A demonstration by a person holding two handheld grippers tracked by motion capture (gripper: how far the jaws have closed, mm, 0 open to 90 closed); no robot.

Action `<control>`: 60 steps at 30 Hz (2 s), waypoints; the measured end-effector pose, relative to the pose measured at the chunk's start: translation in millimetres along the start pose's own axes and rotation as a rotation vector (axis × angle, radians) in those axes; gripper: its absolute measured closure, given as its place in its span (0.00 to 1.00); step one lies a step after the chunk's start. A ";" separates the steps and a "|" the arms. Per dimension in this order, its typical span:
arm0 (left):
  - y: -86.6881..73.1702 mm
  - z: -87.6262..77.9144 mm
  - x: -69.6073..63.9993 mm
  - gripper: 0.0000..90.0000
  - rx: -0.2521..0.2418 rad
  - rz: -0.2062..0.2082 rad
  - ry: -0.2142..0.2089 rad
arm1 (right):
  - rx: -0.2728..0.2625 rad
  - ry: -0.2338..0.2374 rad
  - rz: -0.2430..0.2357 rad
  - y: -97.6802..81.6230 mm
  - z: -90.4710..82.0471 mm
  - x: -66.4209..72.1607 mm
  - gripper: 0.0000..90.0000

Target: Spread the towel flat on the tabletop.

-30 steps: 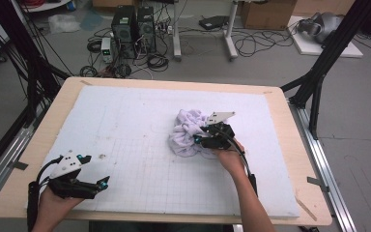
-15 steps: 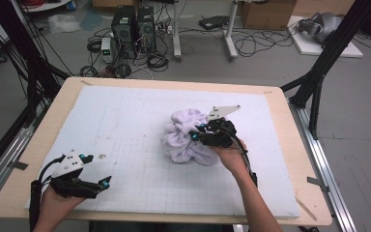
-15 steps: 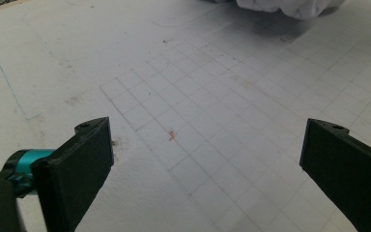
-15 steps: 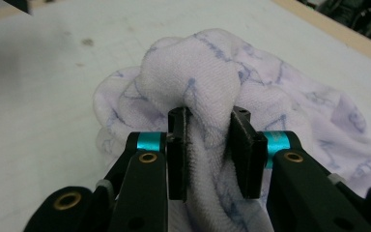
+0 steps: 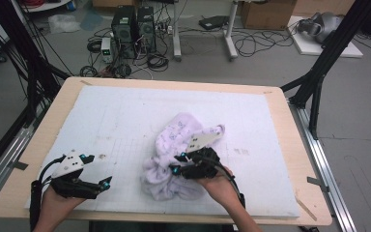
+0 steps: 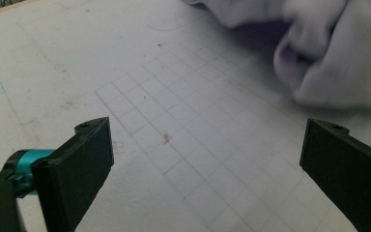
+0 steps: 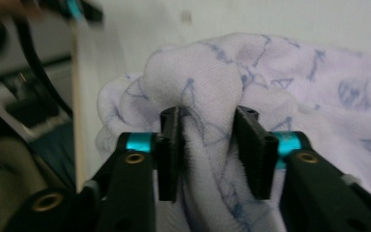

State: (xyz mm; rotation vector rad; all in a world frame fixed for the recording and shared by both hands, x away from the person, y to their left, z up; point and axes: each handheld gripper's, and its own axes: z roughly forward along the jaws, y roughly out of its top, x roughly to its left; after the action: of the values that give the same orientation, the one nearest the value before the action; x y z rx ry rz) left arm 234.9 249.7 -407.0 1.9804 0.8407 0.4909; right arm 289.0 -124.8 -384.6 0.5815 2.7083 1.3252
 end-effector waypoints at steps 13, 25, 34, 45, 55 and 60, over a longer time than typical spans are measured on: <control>18.4 27.2 -16.3 0.19 0.006 0.045 -0.108 | -0.098 -0.063 -0.005 -15.2 -39.7 -14.5 0.44; 37.6 88.7 -40.2 0.47 0.105 0.141 -0.293 | 0.064 -0.043 -0.015 -59.4 -8.9 -20.6 0.74; 44.4 110.3 -46.3 0.95 0.140 0.169 -0.383 | 0.037 -0.011 0.001 -74.8 -30.3 -17.4 0.90; 44.7 44.5 -49.6 0.95 0.095 0.220 -0.332 | -0.031 0.039 -0.049 -58.0 -42.3 8.8 0.91; 18.4 7.8 -42.8 0.79 0.055 0.144 -0.317 | -0.014 0.096 -0.052 -63.5 -33.0 31.4 0.89; 27.9 12.7 -32.2 0.56 0.007 0.092 -0.316 | -0.102 0.093 -0.013 -62.3 -51.2 24.9 0.70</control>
State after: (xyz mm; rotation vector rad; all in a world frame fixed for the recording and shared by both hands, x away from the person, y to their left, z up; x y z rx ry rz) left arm 230.8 208.8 -390.1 2.0406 0.5564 0.2175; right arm 235.5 -188.6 -398.3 0.5040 2.6907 1.5126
